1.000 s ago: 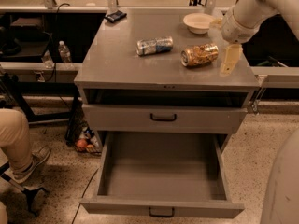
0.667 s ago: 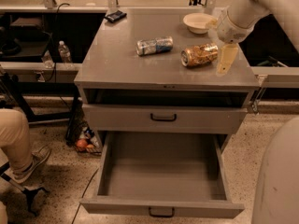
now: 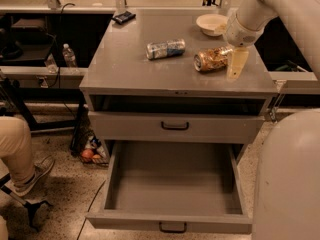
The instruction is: Place orange can into middle drawer
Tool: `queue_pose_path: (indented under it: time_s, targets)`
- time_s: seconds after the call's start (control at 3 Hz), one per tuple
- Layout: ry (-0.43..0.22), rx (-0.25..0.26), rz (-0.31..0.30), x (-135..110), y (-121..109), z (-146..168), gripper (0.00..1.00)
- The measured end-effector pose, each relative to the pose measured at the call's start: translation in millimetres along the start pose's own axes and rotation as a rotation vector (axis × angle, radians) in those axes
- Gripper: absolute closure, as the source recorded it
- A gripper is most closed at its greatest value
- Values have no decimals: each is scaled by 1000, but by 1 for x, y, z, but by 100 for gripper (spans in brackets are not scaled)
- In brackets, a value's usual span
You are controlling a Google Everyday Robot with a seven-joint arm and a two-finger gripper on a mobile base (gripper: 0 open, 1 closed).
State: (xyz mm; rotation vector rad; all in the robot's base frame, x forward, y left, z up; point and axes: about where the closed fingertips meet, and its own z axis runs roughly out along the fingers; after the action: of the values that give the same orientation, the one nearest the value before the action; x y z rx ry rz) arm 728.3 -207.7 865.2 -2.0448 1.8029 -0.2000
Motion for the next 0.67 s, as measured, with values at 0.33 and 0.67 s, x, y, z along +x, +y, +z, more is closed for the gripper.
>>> queue_pose_path:
  time_s: [0.33,0.67]
  targets:
    - [-2,-21,3,0,-1,8,0]
    - [-10,-33,5,-2,-3,14,0]
